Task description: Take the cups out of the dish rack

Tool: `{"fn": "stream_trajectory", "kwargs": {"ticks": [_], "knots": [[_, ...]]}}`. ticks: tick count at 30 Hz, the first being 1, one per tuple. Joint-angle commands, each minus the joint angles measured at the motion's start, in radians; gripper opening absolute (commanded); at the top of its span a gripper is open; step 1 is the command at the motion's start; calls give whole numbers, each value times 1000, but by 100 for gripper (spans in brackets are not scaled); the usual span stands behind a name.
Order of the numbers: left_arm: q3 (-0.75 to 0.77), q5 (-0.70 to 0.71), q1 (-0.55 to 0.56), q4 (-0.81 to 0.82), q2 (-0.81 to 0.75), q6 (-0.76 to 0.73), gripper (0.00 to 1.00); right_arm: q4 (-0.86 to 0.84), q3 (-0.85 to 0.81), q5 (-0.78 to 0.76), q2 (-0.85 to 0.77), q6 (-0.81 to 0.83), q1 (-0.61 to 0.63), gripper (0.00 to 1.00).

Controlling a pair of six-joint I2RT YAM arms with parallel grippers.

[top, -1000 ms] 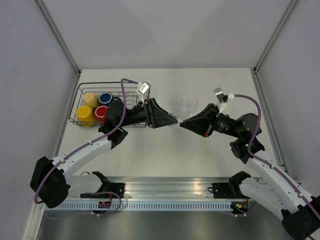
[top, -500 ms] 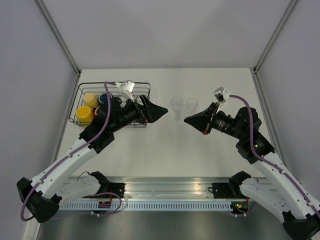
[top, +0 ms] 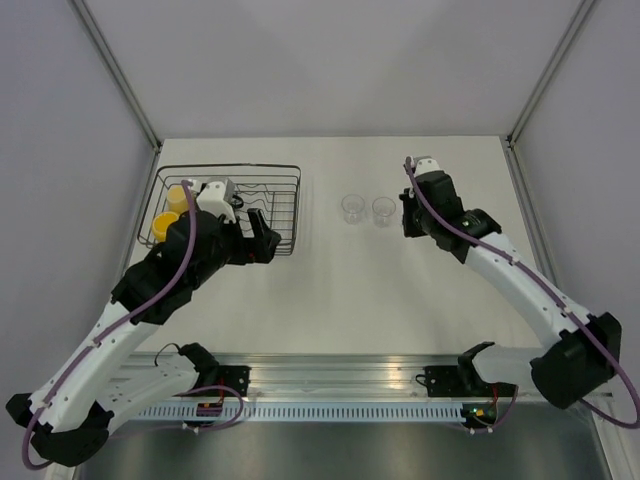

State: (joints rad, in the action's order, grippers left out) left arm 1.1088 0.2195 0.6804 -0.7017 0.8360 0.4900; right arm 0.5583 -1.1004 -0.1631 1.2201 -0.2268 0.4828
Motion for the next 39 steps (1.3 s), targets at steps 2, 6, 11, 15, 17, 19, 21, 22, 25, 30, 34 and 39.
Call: {"fn": "stream_trajectory", "kwargs": {"ticks": [2, 6, 11, 15, 17, 19, 21, 22, 25, 30, 34, 39], "knots": [[54, 55, 1, -168, -37, -120, 100, 92, -121, -144, 146, 56, -58, 0], [14, 63, 1, -193, -84, -171, 100, 98, -190, -98, 280, 81, -104, 0], [-81, 138, 1, -176, -138, -197, 100, 138, -309, -79, 467, 124, -138, 1], [-135, 176, 1, -121, -224, -183, 100, 153, -404, -43, 588, 142, -162, 0], [-162, 231, 1, -108, -264, -168, 100, 170, -432, -39, 620, 149, -173, 0], [-176, 265, 1, -101, -287, -156, 100, 172, -457, -33, 654, 159, -177, 1], [-190, 268, 1, -91, -313, -154, 100, 170, -478, -26, 682, 165, -185, 1], [-196, 265, 1, -90, -322, -154, 100, 172, -484, -7, 693, 168, -190, 1], [-199, 262, 1, -82, -334, -157, 100, 173, -506, 14, 729, 175, -193, 2], [-204, 251, 1, -76, -322, -159, 100, 152, -509, 30, 775, 182, -193, 5], [-204, 241, 1, -74, -301, -157, 100, 160, -521, 30, 803, 184, -193, 6], [-208, 238, 1, -70, -305, -157, 100, 157, -523, 54, 812, 184, -193, 8]]}}
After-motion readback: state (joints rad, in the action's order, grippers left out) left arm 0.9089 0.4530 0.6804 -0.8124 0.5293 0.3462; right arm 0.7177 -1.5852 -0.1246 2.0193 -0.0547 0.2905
